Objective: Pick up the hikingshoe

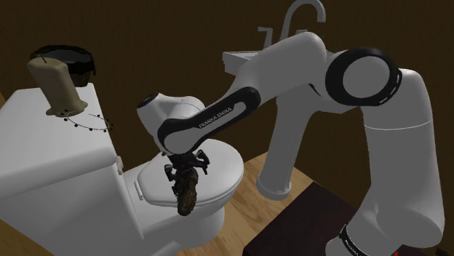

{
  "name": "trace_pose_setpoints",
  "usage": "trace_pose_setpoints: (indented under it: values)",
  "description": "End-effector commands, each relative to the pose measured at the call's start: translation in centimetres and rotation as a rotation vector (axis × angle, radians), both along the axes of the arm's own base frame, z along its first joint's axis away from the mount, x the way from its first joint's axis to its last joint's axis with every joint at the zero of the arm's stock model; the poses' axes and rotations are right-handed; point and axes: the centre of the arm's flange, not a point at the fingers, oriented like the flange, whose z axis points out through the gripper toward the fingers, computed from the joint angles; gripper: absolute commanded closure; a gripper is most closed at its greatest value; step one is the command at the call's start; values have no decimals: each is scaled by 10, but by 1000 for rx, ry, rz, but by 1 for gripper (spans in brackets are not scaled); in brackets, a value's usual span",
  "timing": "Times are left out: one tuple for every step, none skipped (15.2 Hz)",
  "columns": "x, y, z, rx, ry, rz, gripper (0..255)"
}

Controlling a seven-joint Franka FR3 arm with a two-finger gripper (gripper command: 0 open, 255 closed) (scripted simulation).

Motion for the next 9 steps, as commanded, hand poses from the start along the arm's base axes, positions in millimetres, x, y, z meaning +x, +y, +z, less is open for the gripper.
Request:
trace_pose_setpoints:
  values:
    - [14,11,-25,-18,4,-28,0]
    - [22,17,-35,-27,6,-42,0]
    - [30,23,-46,-35,9,-55,0]
    - [37,29,-57,-43,11,-69,0]
    - [45,34,-68,-52,13,-82,0]
    - [48,36,-72,-55,14,-88,0]
    - [48,36,-78,-55,14,-88,0]
    - [48,36,-83,-55,14,-88,0]
    - [48,36,-88,-55,14,-88,0]
